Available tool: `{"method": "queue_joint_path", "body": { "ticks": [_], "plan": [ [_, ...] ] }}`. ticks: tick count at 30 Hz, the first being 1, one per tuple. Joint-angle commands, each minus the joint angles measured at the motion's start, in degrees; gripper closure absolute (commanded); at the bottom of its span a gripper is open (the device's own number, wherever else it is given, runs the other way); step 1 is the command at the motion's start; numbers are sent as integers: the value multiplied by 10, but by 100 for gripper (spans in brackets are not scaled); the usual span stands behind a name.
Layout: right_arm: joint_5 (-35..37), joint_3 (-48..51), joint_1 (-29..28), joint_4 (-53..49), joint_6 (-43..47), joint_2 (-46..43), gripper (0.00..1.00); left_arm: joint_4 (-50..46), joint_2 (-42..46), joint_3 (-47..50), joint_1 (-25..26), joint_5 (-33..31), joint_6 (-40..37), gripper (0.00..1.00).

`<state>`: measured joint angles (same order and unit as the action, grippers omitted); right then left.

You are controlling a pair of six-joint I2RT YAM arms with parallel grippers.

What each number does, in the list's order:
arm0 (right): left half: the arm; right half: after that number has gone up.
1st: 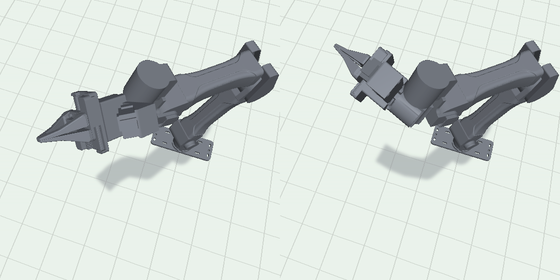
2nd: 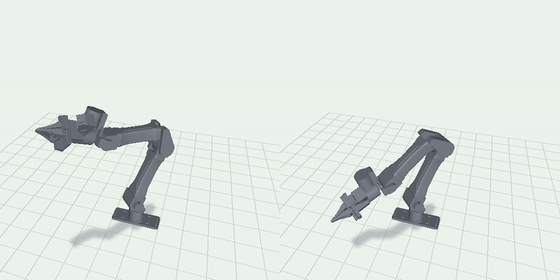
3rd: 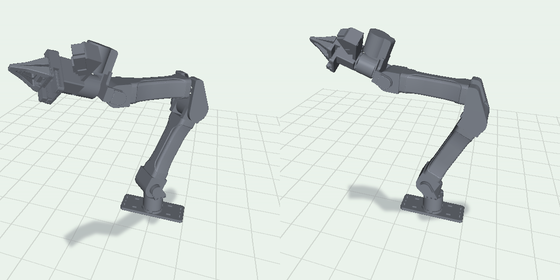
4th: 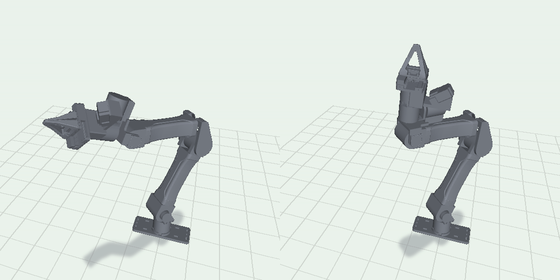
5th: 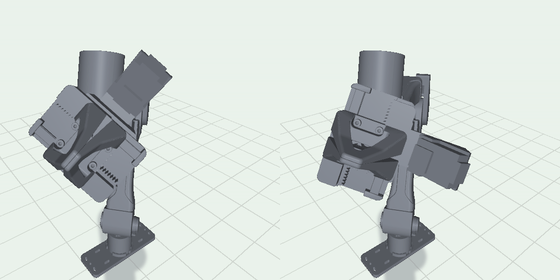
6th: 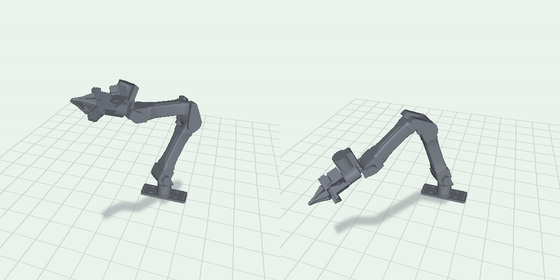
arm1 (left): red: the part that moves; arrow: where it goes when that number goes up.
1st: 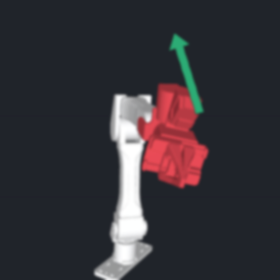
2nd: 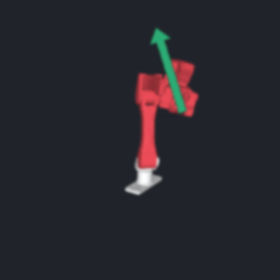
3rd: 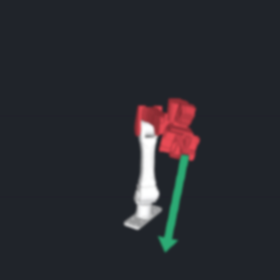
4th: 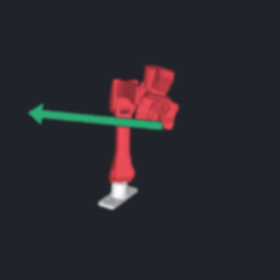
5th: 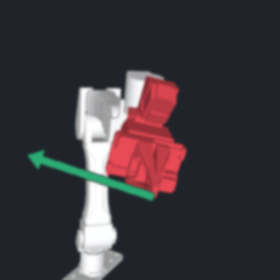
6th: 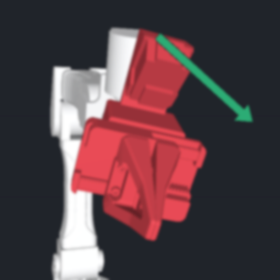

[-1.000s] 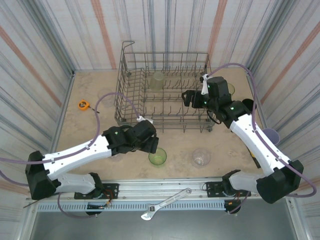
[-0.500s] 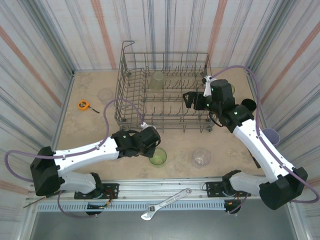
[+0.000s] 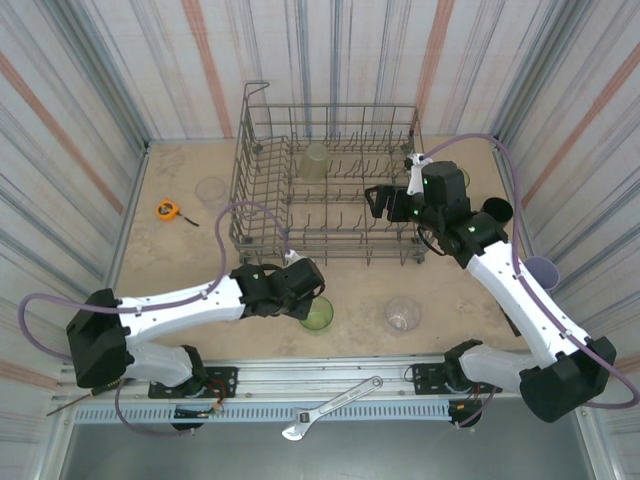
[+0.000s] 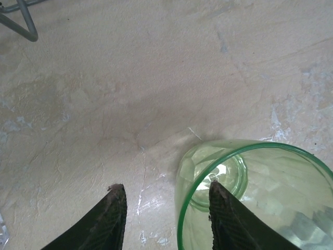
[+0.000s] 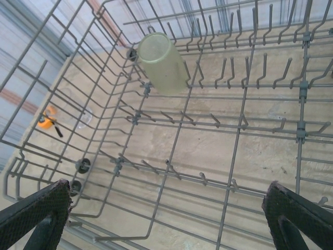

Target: Load the cups into the dish rack

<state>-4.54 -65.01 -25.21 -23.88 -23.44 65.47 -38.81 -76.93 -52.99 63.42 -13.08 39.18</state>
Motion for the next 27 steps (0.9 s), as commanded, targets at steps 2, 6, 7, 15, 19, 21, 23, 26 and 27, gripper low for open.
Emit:
{"method": "queue_joint_path", "body": {
  "ticks": [2, 6, 7, 15, 19, 21, 23, 26, 27],
  "plan": [
    [-3, -10, 13, 17, 27, 3, 1, 12, -8, 8, 5, -4, 17, 57],
    [-12, -6, 22, 31, 33, 1, 1, 19, -24, 4, 4, 9, 0, 67],
    [-14, -2, 24, 34, 33, -1, 1, 16, -29, -1, 5, 10, -3, 68],
    [-27, 0, 39, 37, 27, -11, 1, 12, -65, -9, 13, 14, -9, 85],
    [-26, -9, 41, 29, 29, -16, 1, 11, -70, -21, 14, 6, -11, 100],
    [-25, -6, 41, 30, 29, -20, 1, 9, -70, -28, 14, 0, -11, 100],
    [-24, -5, 40, 28, 27, -21, 1, 4, -71, -36, 14, -2, -19, 100],
    [-26, -1, 41, 24, 25, -22, 1, -34, -78, -62, 13, -11, -30, 100],
    [-26, -1, 40, 23, 25, -22, 1, -46, -80, -70, 14, -16, -33, 100]
  ]
}}
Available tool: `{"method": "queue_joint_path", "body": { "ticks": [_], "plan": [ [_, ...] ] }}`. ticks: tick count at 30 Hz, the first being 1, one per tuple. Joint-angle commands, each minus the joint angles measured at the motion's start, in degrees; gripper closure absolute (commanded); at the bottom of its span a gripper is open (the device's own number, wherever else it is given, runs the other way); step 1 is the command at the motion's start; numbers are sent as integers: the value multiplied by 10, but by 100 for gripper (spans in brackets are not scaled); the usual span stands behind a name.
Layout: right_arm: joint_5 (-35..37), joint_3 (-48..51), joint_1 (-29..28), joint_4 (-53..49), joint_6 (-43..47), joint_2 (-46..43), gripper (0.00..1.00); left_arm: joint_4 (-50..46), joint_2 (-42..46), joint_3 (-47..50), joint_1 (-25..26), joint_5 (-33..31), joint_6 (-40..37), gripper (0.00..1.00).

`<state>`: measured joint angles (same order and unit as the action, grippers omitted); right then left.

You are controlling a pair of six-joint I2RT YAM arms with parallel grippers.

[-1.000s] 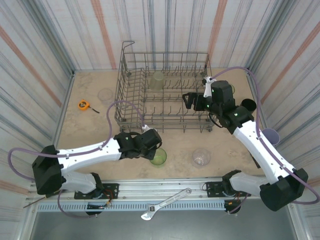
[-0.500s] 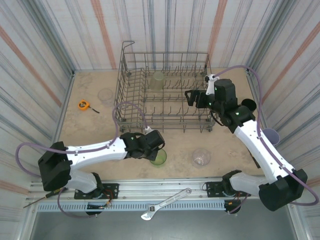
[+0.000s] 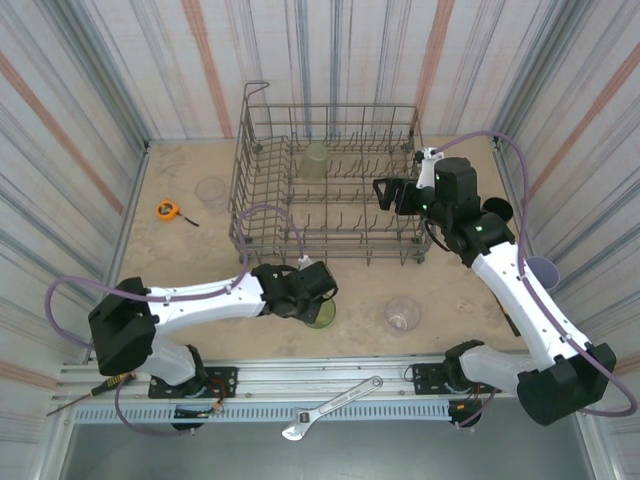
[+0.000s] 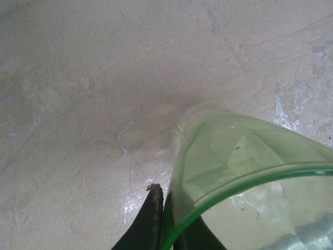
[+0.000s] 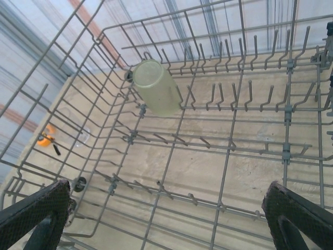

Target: Load the cups into the dish rack

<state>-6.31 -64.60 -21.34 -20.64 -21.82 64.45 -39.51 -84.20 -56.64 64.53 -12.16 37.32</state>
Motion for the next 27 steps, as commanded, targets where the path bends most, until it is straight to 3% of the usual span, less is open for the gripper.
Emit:
{"method": "queue_joint_path", "body": {
  "ticks": [1, 27],
  "plan": [
    [-9, -5, 2, -10, 8, -11, 1, -48, -7, -40, 2, -27, -19, 100],
    [-47, -4, -1, -23, 5, 27, 1, -154, -19, -205, 0, -32, -78, 100]
  ]
}}
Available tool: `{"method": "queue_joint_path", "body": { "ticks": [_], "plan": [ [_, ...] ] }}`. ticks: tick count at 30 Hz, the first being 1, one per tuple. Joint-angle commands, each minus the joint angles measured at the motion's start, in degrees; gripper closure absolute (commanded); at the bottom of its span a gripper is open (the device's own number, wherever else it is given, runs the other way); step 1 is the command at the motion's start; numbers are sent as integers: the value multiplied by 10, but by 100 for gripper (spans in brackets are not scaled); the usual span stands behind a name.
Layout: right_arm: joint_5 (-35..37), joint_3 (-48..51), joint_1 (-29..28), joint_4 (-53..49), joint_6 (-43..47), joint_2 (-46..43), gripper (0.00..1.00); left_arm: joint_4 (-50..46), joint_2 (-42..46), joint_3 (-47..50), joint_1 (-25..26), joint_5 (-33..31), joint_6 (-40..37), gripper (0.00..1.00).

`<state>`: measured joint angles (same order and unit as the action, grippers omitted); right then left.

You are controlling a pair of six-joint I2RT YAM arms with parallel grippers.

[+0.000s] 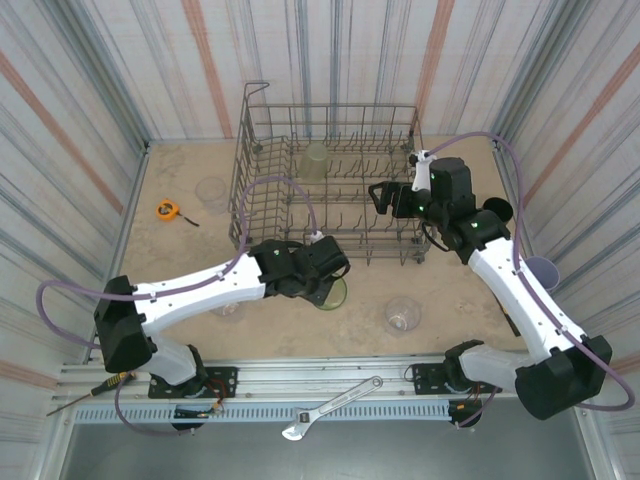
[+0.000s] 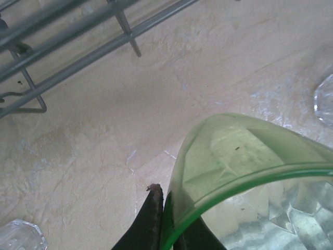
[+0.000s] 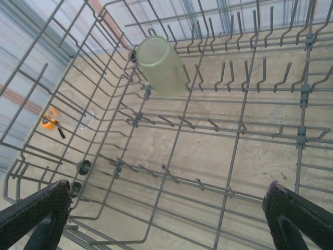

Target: Load the cups into the dish rack

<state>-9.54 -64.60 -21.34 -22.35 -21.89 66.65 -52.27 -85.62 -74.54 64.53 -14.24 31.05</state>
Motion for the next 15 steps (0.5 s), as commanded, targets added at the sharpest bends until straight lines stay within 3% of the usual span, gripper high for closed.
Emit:
{"method": "queue_joint_path", "body": {
  "ticks": [1, 15],
  "plan": [
    [-16, -4, -1, -7, 7, 6, 1, -25, -6, -33, 0, -8, -19, 100],
    [-34, -4, 8, -30, 3, 18, 1, -9, -63, -161, -20, 28, -63, 100]
  ]
}}
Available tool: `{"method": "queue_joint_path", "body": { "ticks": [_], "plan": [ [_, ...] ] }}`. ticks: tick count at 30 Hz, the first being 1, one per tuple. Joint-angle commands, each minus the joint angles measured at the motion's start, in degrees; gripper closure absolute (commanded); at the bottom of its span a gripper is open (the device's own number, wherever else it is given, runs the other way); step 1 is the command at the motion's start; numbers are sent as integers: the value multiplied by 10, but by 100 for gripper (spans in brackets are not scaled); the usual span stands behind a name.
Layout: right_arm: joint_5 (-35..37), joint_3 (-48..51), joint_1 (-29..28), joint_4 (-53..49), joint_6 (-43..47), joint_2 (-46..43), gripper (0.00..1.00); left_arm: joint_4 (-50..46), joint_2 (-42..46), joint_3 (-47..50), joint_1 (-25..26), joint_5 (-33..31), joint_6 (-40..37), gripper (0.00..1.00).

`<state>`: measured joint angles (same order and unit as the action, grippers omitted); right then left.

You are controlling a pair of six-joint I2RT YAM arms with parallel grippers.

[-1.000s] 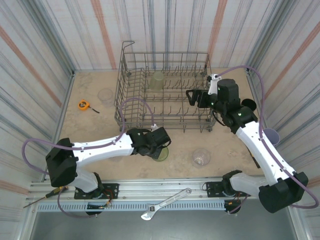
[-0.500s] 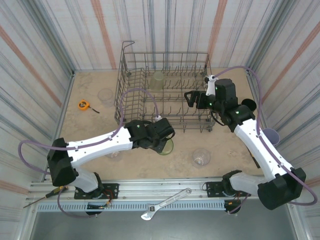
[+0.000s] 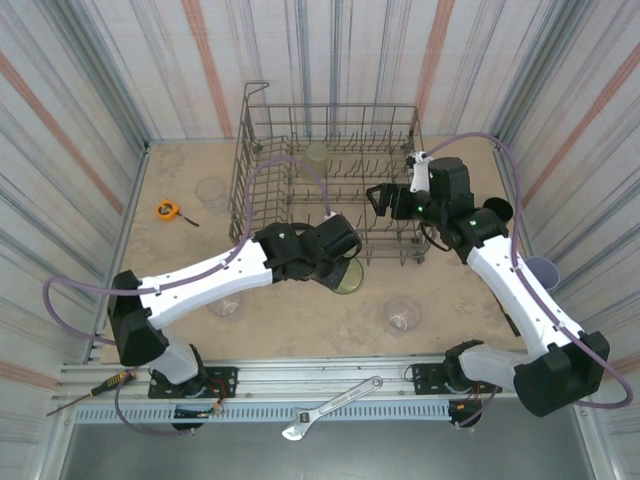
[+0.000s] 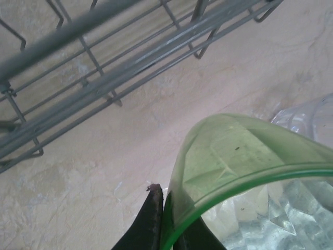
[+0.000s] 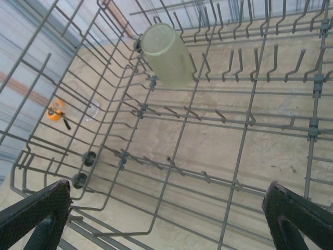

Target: Load the cups into the dish rack

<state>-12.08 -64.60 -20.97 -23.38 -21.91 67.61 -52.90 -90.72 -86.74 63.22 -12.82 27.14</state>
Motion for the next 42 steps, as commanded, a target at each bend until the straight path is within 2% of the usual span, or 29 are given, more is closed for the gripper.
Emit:
{"method": "queue_joint_path", "body": {
  "ticks": [1, 7, 16, 28, 34, 38, 42],
  "plan": [
    [-8, -3, 3, -20, 4, 9, 1, -2, -18, -50, -7, 15, -27, 100],
    [-4, 0, 10, -28, 0, 8, 1, -4, -48, -111, -16, 16, -55, 100],
    [-33, -11, 63, -56, -22, 4, 1, -6, -59, -163, -37, 9, -85, 100],
    [-99, 13, 122, -26, -66, -16, 1, 15, -42, -173, -109, 36, -96, 100],
    [-123, 18, 131, -6, -85, -31, 1, 43, -21, -184, -143, 87, -79, 100],
    [-128, 17, 132, 0, -90, -32, 1, 75, 4, -162, -146, 124, -67, 100],
    [-134, 15, 132, 5, -95, -29, 1, 83, 13, -152, -153, 129, -65, 100]
  ]
}}
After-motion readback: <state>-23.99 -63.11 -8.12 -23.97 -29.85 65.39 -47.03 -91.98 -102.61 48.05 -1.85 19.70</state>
